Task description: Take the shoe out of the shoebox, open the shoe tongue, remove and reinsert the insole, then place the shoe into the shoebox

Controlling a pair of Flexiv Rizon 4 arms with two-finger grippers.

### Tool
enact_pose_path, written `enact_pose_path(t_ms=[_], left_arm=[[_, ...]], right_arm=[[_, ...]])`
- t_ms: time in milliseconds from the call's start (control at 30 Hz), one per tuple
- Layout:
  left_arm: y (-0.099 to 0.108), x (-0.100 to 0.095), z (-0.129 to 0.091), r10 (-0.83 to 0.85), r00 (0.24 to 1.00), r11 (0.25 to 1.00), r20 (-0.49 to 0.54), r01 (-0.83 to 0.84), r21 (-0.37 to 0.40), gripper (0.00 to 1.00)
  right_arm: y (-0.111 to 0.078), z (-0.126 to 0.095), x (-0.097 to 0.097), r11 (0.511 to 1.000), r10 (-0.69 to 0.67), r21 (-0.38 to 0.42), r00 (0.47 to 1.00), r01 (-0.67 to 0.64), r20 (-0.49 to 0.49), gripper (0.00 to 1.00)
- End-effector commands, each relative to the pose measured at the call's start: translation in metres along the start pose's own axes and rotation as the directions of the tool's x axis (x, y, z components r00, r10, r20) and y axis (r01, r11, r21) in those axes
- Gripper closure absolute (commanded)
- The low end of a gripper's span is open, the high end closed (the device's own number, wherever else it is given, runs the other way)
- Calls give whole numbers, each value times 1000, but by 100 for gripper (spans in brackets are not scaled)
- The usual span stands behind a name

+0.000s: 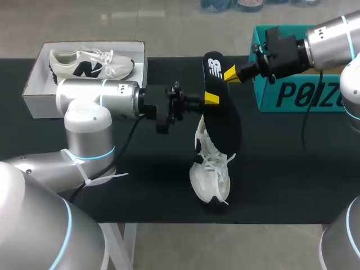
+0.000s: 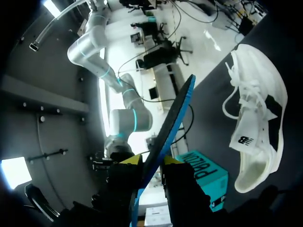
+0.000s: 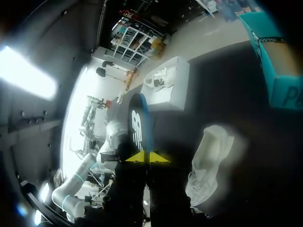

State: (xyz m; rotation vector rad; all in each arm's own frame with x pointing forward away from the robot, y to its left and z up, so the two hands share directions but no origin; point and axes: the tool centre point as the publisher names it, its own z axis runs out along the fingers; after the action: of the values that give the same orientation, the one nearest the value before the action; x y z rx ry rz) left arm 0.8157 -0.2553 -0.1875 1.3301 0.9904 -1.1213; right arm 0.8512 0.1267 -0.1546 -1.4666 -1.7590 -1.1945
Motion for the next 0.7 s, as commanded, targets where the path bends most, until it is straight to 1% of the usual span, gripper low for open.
enact_pose_path(t_ms=[33, 167, 200, 233, 267, 400, 500, 533, 600, 667, 700], left_arm=[[1, 2, 2, 3, 1000, 1000, 2, -3, -6, 100], [2, 2, 0, 0, 1000, 1000, 3, 0, -13, 100], [2, 3, -1, -1, 1000, 1000, 1, 1, -14, 100], [2, 3, -1, -2, 1000, 1000, -1, 2, -15, 100], [3, 3, -2, -3, 1000, 1000, -3, 3, -15, 100], [5, 5, -7, -9, 1000, 1000, -15, 9, -18, 100], [8, 9, -14, -17, 999, 999, -31, 16, -28, 100], [9, 9, -16, -18, 999, 999, -36, 17, -30, 100], [11, 12, -20, -19, 998, 999, -53, 17, -34, 100], [12, 14, -24, -19, 998, 999, -65, 17, -35, 100], [12, 15, -25, -20, 997, 999, -69, 18, -34, 100]], right_arm=[[-3, 1, -1, 1000, 1, -6, 1000, -1, 5, 100], [-4, 0, 0, 1000, 2, -5, 1000, -2, 25, 100], [-4, 0, 0, 1000, 4, -5, 1000, -4, 31, 63], [-5, -1, 1, 1000, 3, -6, 999, -3, 32, 5], [-6, -4, 1, 1000, -2, -18, 999, 3, 42, 0], [-12, -19, 7, 998, -35, -45, 994, 40, 100, 0], [-18, -46, 20, 990, -102, -75, 980, 116, 168, 0], [-19, -52, 23, 988, -119, -73, 976, 134, 182, 0], [-23, -73, 41, 976, -200, -38, 949, 216, 242, 0], [-26, -89, 56, 961, -273, 56, 906, 270, 323, 0], [-27, -94, 60, 958, -283, 61, 900, 279, 333, 0]])
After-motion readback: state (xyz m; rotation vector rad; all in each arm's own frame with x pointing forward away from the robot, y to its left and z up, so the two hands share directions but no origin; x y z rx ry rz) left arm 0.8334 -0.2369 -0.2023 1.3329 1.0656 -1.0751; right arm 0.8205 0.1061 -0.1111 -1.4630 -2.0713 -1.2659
